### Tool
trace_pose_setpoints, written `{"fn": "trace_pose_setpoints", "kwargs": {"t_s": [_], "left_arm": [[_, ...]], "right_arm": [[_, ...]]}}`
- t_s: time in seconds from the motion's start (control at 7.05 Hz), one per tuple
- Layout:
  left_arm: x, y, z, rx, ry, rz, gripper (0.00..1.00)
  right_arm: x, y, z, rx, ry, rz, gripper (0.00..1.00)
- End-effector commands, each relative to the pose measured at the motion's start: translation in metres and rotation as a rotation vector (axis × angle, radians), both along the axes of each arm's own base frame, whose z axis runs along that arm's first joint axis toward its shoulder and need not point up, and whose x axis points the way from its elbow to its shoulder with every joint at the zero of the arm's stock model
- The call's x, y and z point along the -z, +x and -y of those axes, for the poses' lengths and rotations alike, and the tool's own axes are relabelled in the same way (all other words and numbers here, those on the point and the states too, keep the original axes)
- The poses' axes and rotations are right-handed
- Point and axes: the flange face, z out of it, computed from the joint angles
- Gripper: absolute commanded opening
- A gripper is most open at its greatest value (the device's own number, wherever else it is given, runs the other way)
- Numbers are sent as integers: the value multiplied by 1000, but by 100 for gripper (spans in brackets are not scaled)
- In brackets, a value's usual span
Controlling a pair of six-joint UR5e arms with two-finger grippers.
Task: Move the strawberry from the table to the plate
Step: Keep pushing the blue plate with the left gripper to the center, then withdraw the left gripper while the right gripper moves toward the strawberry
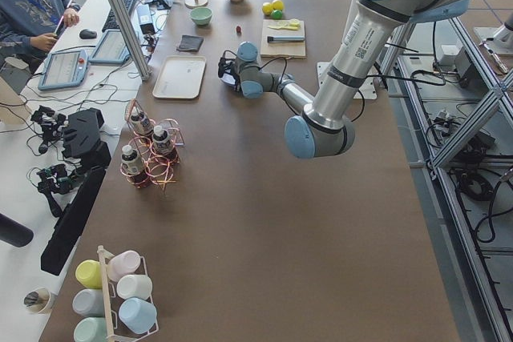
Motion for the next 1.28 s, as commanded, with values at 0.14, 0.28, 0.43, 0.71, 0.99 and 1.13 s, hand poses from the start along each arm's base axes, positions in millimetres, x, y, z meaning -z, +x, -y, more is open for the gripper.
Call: {"fn": "trace_pose_setpoints", "kwargs": {"t_s": [0.14,0.28,0.43,0.71,0.99,1.13], "left_arm": [[-23,-81,23,2,46,18,98],[-44,-136,27,-26,78,70,98],[-66,-192,25,-55,110,134,99],[-137,-332,35,-130,199,196,100],[-205,-472,43,-189,270,267,100],[-229,-517,43,-209,220,328,100]], "right_arm": [[44,-50,21,-63,-46,35,99],[61,-84,26,-56,-57,42,100],[77,-121,28,-75,-59,34,100],[98,-184,22,-117,-63,54,100],[114,-215,21,-116,-54,56,100],[121,-229,19,-102,-31,57,100]]}}
